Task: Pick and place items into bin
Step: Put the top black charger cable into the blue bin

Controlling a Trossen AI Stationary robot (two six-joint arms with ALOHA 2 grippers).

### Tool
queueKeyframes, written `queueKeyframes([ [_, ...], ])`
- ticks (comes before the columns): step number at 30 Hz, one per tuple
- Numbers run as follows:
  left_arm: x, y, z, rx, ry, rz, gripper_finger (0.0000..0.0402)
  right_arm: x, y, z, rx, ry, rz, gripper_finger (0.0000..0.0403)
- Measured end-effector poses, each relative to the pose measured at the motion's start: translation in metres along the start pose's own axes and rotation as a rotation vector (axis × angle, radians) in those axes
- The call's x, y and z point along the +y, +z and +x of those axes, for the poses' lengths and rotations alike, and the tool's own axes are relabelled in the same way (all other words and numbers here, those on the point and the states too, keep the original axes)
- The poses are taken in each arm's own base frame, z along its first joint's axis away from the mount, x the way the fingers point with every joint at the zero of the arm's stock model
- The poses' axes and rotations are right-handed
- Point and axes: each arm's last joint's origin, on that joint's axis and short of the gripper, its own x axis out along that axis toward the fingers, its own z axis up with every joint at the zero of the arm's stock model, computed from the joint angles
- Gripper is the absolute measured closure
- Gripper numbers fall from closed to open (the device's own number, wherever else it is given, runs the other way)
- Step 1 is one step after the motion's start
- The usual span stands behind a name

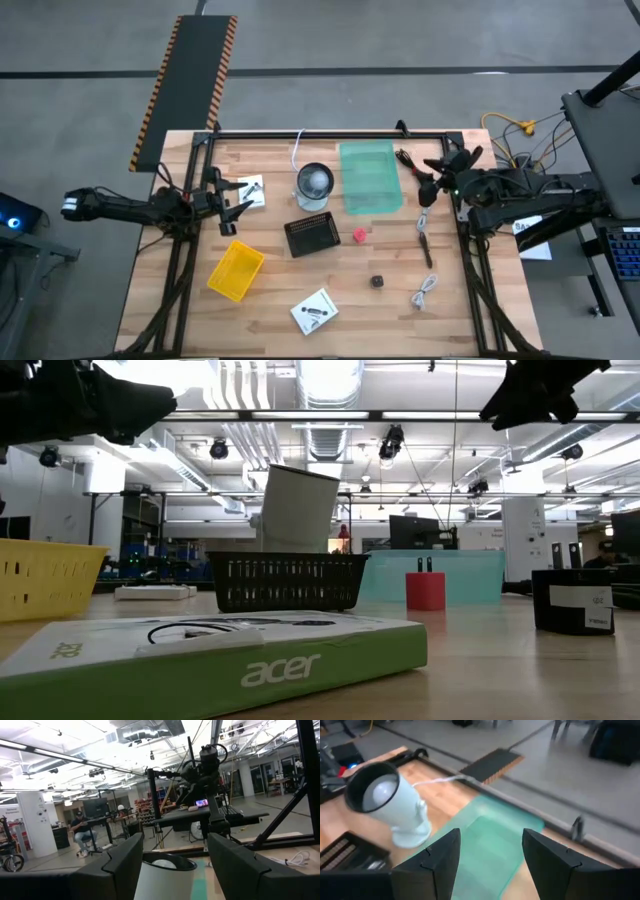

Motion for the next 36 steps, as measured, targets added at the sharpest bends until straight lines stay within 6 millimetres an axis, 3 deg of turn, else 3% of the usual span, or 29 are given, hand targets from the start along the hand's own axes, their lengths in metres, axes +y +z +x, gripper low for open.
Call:
queueKeyframes([
  [6, 0.000, -0.001, 0.000, 0.003, -0.001, -0.002, 0.0194, 0.001, -0.016, 0.007, 0.178, -0.028, 0.104, 0.0202],
  [19, 0.000, 0.000, 0.000, -0.002, 0.001, -0.003, 0.0194, 0.003, -0.046, 0.026, 0.407, -0.350, 0.209, 0.0202],
  [26, 0.000, 0.000, 0.000, -0.001, 0.000, 0.000, 0.0194, 0.006, -0.051, 0.045, 0.450, -0.454, 0.169, 0.0215],
  [36, 0.000, 0.000, 0.000, -0.004, 0.001, 0.000, 0.0194, -0.007, -0.050, 0.069, 0.584, -0.536, 0.106, 0.0223],
])
